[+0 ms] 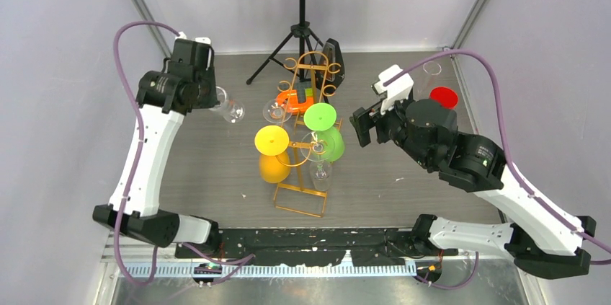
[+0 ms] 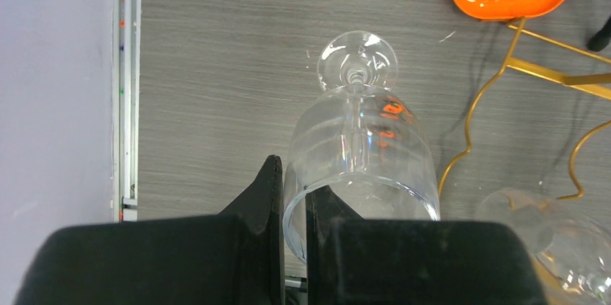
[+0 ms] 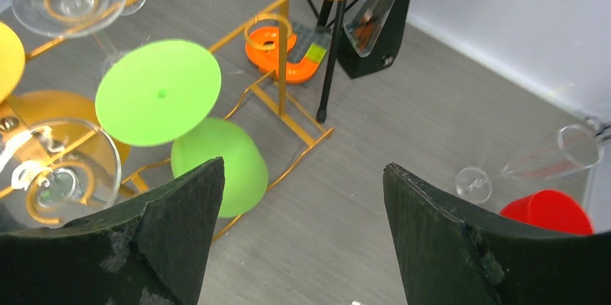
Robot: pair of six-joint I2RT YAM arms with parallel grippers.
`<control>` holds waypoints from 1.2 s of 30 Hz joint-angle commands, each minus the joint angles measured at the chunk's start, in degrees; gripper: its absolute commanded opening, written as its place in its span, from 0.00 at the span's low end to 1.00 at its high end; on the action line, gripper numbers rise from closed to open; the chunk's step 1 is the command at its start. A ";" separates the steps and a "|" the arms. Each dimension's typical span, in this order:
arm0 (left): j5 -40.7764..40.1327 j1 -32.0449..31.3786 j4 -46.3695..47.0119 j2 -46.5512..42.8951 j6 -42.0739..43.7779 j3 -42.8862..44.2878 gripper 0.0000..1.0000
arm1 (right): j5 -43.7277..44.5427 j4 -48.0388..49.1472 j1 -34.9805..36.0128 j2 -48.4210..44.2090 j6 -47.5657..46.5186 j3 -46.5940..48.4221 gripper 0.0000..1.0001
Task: Take the wine glass off the wine glass rack
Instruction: Place the wine glass at the center of the board.
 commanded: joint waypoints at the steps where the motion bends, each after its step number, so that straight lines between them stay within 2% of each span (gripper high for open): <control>1: -0.03 1.70 1.67 2.02 2.18 0.35 0.00 | -6.71 -1.75 -2.24 -2.49 6.46 -3.30 0.87; 10: 3.99 6.79 3.51 8.11 4.00 -1.51 0.00 | -9.53 -1.32 -2.67 -6.34 9.46 -11.40 0.87; 21: 6.27 11.78 6.06 15.43 4.26 -1.74 0.00 | -11.59 -1.32 -2.67 -7.82 10.54 -15.35 0.88; 36: 2.06 14.43 5.43 25.27 4.21 4.81 0.00 | -12.01 -0.41 -3.05 -7.06 10.68 -18.24 0.89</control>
